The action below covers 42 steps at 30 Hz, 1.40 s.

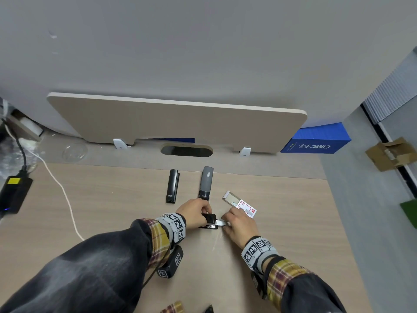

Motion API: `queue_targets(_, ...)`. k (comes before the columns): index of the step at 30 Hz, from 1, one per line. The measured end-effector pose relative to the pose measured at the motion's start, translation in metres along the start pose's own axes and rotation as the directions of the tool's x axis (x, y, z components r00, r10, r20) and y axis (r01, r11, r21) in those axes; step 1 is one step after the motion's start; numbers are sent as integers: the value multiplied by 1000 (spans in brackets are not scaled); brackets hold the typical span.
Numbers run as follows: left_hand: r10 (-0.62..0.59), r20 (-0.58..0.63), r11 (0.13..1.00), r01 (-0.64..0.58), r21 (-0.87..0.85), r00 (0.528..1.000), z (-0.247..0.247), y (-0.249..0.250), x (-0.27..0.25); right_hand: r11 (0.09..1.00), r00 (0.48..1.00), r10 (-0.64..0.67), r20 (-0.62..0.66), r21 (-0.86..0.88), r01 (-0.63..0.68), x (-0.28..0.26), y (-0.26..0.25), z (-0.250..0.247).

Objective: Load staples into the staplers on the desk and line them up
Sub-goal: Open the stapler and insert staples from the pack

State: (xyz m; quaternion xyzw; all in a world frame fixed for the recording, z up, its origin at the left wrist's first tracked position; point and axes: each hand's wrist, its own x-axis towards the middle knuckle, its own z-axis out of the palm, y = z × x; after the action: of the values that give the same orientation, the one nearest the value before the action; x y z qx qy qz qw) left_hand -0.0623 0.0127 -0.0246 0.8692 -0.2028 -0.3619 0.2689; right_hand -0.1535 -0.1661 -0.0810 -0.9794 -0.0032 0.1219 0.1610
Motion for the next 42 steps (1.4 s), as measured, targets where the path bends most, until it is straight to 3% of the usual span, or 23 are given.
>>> queue_targets(13, 17, 4, 999, -17, 36, 1000, 1, -1, 2, 999, 998, 30, -59, 34, -28, -7, -2, -3)
queue_targets(19, 39, -4, 996, -39, 79, 999, 2, -3, 4, 992, 992, -120, -30, 38, 121, -7, -10, -3)
queue_targets(24, 67, -1, 974, -65, 218, 998, 6, -7, 6, 995, 995, -97, -8, -3, 97, -8, -7, -9)
queue_targets(29, 63, 7, 933, -61, 356, 998, 8, -12, 8, 993, 997, 80, -3, 89, -79, -13, 8, -15)
queue_targets(31, 60, 11, 906, -60, 419, 998, 9, -15, 8, 959, 970, 243, -5, 149, -240, -15, 14, -18)
queue_targets(34, 63, 11, 862, -60, 503, 998, 10, -17, 7, 893, 905, 412, 105, 152, -424, -15, 17, -22)
queue_targets(42, -47, 11, 793, 30, 609, 999, 11, -20, 4, 808, 872, 462, 163, 328, -490, -11, 9, -14)
